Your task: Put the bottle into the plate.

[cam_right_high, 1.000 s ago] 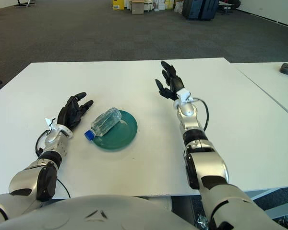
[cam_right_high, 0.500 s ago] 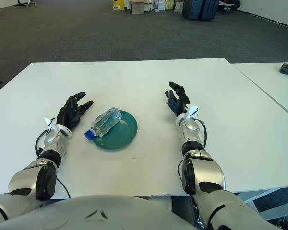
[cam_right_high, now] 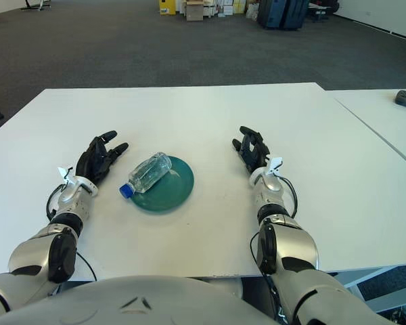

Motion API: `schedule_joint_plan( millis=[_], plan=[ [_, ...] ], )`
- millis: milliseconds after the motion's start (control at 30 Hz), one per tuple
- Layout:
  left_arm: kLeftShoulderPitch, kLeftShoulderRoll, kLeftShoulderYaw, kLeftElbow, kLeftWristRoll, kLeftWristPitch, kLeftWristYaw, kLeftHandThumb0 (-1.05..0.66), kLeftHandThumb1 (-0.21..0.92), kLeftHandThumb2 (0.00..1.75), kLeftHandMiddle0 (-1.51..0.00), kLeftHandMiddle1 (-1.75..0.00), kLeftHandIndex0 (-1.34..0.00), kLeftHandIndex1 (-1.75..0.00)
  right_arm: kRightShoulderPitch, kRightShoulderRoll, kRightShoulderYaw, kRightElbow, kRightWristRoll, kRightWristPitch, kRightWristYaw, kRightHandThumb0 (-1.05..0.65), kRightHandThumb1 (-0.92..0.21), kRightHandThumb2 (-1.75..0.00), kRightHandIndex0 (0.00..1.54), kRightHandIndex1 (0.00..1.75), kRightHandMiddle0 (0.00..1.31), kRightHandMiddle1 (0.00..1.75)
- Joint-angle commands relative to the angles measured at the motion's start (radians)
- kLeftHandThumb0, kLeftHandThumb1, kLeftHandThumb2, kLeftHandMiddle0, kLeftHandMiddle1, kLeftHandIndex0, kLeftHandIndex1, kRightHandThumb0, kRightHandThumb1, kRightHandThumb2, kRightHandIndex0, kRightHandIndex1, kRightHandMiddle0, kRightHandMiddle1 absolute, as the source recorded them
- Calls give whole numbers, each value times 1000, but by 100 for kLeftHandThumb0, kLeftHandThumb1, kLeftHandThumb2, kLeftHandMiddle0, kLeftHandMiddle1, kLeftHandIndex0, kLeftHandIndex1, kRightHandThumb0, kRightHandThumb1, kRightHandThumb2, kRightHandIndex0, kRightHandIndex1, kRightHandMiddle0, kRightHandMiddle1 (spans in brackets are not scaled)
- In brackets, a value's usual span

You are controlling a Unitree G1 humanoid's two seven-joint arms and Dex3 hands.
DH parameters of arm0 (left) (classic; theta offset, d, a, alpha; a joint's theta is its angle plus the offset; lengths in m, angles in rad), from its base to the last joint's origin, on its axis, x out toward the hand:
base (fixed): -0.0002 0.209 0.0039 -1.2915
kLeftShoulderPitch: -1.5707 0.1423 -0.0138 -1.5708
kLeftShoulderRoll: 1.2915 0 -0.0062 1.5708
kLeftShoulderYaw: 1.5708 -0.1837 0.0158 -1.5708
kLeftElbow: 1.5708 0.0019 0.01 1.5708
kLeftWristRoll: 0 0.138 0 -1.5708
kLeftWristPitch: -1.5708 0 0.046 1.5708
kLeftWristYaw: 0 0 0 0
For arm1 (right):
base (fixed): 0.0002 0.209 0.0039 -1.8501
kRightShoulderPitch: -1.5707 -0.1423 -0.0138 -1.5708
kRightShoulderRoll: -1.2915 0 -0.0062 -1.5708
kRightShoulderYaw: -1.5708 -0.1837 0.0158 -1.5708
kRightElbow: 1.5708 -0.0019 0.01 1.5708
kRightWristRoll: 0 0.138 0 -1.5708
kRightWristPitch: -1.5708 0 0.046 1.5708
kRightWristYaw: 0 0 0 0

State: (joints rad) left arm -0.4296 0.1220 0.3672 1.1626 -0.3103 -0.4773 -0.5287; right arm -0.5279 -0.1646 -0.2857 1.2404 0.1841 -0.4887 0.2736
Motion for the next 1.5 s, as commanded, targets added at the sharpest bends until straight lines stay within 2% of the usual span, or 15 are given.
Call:
schedule_joint_plan(
  millis=[0,433,800,1467],
  plan=[
    [-2,6,3,20,0,19,0,-84,92,83,-45,-64,-15,-108,18,13,3,30,-10,46,-2,-67,-92,-79,53,5,7,83],
    [1,11,-9,21,25,1,28,-85,92,82,-44,-65,-14,-108,33,15,64,41,-93,50,-39,-64,-92,-75,53,3,6,81],
    [6,26,-44,29,83,-42,89,-84,92,78,-36,-61,-6,-104,46,22,113,39,-136,35,-74,-60,-92,-77,48,0,3,80],
    [-7,43,-66,48,126,-50,120,-82,92,76,-37,-46,-4,-100,40,33,139,43,-149,48,-96,-69,-92,-70,44,0,0,83]
  ],
)
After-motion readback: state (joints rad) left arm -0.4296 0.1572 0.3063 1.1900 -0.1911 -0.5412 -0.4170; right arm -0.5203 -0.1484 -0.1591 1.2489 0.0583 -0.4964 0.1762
